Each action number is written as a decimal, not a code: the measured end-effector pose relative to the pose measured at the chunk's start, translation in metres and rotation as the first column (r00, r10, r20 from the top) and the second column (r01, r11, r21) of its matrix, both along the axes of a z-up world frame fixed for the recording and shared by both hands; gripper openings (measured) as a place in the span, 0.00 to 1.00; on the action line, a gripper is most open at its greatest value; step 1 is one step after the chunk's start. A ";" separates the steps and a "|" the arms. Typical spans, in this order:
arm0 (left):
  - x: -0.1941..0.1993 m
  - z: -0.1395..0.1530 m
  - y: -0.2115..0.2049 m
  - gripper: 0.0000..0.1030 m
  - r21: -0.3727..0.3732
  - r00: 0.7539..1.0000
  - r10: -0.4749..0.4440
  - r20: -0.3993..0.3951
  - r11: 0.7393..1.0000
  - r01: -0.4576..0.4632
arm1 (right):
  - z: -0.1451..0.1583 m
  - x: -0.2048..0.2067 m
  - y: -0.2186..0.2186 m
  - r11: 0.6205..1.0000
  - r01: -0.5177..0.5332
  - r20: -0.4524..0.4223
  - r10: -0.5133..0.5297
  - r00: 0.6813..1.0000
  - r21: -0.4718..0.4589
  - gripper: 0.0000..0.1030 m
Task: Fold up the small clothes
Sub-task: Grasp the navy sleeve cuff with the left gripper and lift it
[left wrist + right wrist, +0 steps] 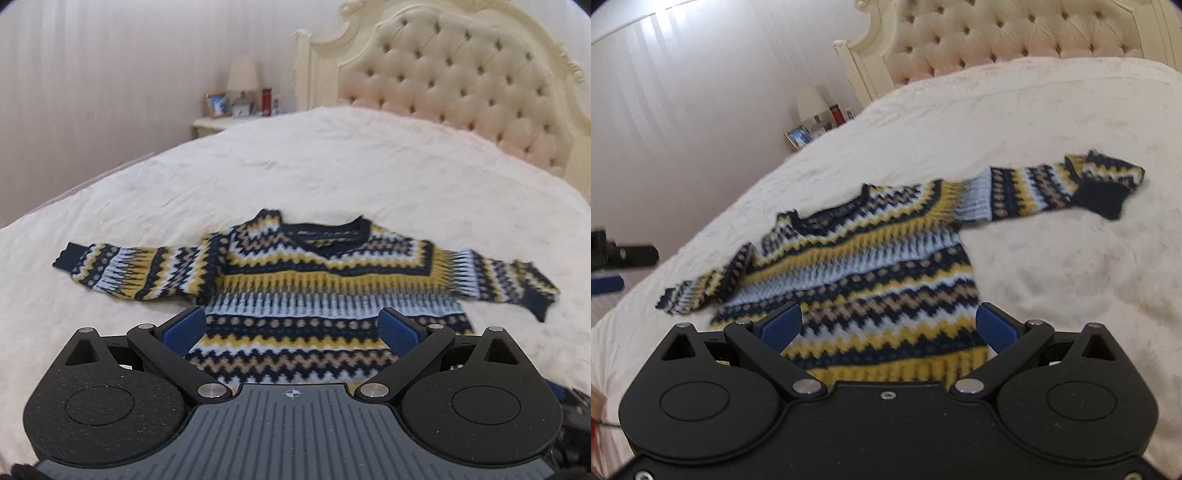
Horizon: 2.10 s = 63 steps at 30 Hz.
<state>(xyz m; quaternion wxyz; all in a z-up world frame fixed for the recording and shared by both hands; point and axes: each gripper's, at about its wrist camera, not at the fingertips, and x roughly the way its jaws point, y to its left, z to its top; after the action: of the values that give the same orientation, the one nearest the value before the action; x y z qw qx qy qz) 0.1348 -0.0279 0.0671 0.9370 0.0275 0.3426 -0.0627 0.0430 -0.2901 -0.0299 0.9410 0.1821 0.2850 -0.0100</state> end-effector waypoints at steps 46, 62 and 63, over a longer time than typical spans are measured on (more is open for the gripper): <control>0.220 -0.108 0.313 0.98 -0.289 0.889 0.440 -0.128 0.841 -0.458 | -0.050 0.145 0.033 0.985 -0.128 0.043 0.133 0.990 -0.113 1.00; 0.201 -0.077 0.277 0.15 -0.424 0.886 0.456 -0.081 0.789 -0.445 | -0.041 0.145 0.028 0.990 -0.136 0.073 0.139 0.988 -0.036 1.00; 0.200 -0.065 0.263 0.15 -0.432 0.899 0.435 -0.060 0.800 -0.416 | -0.040 0.144 0.026 0.991 -0.129 0.077 0.131 0.988 -0.031 1.00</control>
<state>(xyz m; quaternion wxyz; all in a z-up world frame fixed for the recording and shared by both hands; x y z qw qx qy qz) 0.3346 0.2355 0.0018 0.9162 -0.2579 0.2973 0.0748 0.1874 -0.2641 -0.0694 0.9524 0.1514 0.2588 0.0550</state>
